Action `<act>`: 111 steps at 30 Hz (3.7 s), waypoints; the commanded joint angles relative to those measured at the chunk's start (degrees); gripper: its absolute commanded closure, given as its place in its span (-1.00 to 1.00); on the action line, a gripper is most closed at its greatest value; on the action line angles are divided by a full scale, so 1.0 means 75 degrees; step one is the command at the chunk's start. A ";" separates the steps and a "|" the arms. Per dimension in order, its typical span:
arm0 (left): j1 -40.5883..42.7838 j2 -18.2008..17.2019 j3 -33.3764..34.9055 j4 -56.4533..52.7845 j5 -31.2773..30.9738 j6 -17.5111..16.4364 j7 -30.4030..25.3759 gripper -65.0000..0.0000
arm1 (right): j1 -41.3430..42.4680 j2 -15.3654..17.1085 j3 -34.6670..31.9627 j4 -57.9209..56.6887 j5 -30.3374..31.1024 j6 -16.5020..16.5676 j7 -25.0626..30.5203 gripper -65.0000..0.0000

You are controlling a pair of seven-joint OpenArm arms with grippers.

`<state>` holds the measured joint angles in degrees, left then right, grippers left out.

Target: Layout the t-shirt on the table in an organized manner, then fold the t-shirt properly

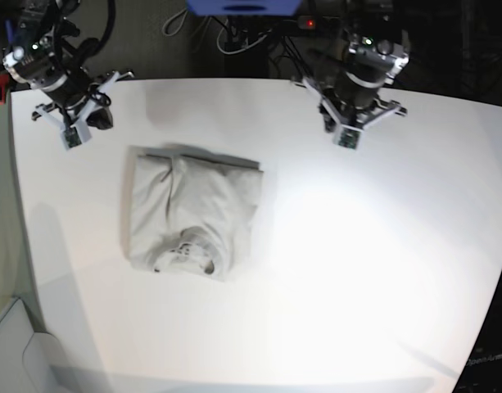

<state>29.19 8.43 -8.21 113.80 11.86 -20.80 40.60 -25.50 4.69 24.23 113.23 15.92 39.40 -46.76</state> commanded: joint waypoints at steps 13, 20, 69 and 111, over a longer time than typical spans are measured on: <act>0.1951 -0.0051 0.1264 -0.0433 0.0066 0.0071 -0.0121 0.99 | -0.1764 -0.0021 0.1183 -0.0475 0.0086 0.0080 0.0509 1.00; 0.1682 -0.0836 0.1217 -0.2672 -0.0016 0.0095 -0.1328 0.99 | -0.1682 0.0190 0.1218 -0.2819 0.0086 0.0080 0.1458 1.00; 0.0978 -0.1235 0.0620 -0.7032 -0.1259 0.0106 -0.3977 1.00 | 0.0487 0.0905 0.1148 -1.0461 -0.2105 0.0080 0.5913 1.00; 0.1435 -0.1399 0.0608 -0.6118 -0.1259 0.0106 -0.3966 1.00 | 0.0545 0.0787 0.0561 -1.0450 -0.2117 0.0080 0.5913 1.00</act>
<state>39.05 -2.07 -3.66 67.51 2.72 -19.53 11.55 -20.82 10.11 28.32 34.59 -0.23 39.22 -2.94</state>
